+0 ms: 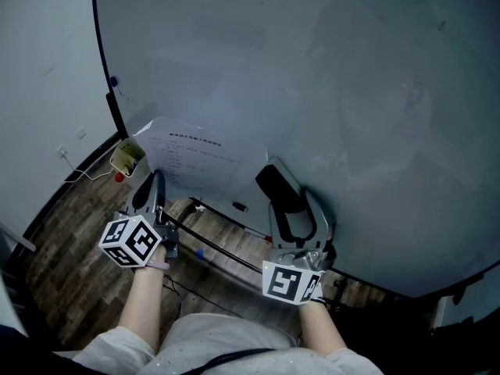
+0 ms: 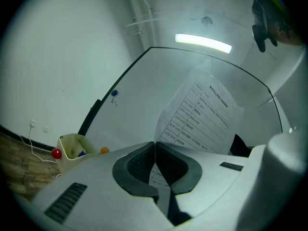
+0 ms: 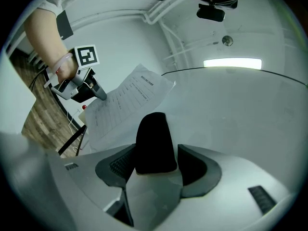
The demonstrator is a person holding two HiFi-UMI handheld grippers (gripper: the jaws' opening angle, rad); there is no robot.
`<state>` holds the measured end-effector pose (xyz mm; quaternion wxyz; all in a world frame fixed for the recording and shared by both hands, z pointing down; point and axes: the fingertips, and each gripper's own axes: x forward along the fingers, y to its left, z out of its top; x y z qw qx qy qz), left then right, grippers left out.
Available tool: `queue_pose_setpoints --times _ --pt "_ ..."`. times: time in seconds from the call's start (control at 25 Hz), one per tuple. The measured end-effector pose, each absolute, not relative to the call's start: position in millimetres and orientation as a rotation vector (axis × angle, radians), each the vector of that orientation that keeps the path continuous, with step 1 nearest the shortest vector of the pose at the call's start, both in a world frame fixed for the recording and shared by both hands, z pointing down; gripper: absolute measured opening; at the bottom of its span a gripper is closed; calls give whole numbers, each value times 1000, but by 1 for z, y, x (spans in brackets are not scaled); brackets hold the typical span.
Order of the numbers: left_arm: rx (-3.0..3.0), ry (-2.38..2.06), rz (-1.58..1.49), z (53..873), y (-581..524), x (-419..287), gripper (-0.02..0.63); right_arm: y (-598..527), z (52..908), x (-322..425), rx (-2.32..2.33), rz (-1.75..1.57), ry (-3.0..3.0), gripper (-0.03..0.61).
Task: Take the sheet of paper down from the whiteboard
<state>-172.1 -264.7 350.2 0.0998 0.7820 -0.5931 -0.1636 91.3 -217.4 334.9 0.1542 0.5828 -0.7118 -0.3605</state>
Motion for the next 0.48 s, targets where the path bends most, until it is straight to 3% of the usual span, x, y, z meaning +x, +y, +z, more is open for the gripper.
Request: queue_pose_setpoints --times 0.48 --pt "2292 -1723 -461 367 -243 -169 18 -193 343 81 1644 -1060 -2071 272"
